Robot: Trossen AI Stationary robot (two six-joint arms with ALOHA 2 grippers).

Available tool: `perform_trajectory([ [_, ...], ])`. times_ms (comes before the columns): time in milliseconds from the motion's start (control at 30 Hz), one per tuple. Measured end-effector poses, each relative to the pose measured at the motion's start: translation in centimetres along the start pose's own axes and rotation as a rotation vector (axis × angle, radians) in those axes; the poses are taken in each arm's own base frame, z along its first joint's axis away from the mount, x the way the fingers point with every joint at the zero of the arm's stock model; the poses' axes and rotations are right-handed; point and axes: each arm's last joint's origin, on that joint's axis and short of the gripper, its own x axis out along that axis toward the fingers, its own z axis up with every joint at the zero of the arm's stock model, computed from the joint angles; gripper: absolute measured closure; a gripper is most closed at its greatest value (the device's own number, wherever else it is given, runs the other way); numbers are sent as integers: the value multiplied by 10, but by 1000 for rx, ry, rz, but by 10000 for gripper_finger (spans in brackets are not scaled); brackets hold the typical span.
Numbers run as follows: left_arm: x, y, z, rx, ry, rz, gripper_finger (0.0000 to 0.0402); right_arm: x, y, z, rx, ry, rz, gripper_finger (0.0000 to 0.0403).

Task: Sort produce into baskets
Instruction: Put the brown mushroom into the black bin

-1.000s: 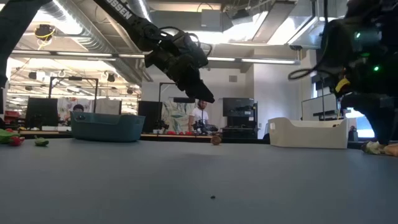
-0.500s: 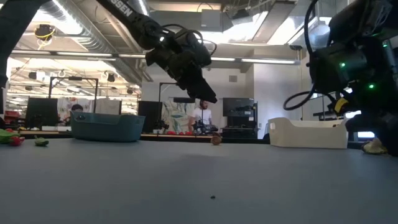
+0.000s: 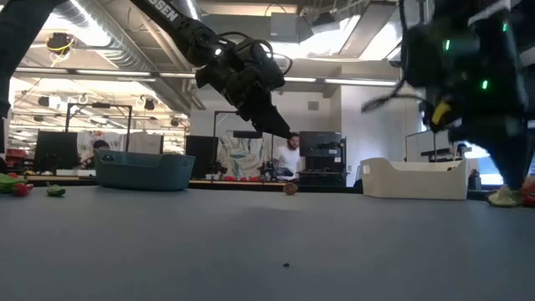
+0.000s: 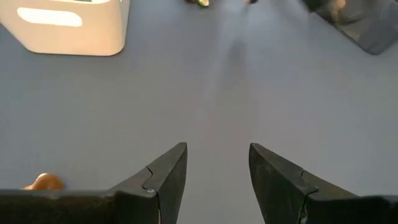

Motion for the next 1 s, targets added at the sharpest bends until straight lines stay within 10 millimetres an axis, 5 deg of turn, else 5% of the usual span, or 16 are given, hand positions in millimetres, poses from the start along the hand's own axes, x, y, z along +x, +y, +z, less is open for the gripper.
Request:
perform_trajectory([
  [300,0,0,1,30,-6,2,233,-70,38,-47,-135,-56,217,359],
  [467,0,0,1,30,-7,3,233,-93,49,-86,-211,-74,329,359],
  [733,0,0,1,31,-7,3,233,-94,60,-154,-240,-22,497,359],
  [1000,0,0,1,35,-8,3,233,-69,62,-191,-249,-17,374,358],
])
